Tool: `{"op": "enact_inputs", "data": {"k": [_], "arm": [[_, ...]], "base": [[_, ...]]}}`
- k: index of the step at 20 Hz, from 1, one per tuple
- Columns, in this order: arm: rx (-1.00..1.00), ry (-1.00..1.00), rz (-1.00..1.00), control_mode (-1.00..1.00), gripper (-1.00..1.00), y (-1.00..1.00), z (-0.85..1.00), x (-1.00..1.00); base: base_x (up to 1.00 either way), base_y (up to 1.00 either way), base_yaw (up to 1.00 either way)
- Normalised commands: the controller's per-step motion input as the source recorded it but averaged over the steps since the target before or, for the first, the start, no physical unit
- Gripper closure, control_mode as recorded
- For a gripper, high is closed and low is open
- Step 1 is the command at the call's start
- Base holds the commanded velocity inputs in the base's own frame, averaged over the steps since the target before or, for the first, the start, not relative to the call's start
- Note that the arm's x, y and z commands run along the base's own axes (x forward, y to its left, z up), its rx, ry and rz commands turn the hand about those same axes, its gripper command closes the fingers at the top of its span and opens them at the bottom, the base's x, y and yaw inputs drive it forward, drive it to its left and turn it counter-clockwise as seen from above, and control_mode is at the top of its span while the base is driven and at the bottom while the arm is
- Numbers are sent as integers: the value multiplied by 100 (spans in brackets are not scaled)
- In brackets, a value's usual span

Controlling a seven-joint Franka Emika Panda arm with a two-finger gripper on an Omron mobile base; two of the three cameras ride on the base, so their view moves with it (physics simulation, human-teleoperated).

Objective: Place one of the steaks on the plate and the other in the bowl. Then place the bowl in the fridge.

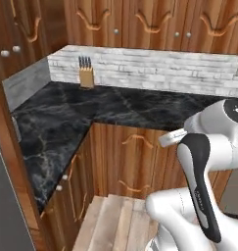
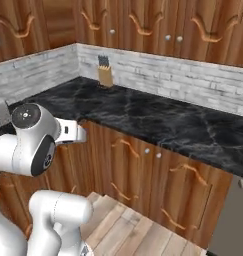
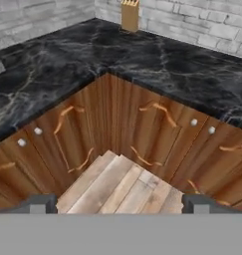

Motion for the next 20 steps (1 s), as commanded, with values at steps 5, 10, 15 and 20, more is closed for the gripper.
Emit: {"op": "enact_inputs", "data": {"k": [5, 10, 15, 20], "arm": [[0, 0, 0, 100, -100, 0, 0, 0], [0, 0, 0, 100, -100, 0, 0, 0], [0, 0, 0, 100, -100, 0, 0, 0], [0, 0, 0, 100, -100, 0, 0, 0]], "base": [[24, -21, -93], [22, -28, -93], [21, -36, -93], [28, -39, -89]]}}
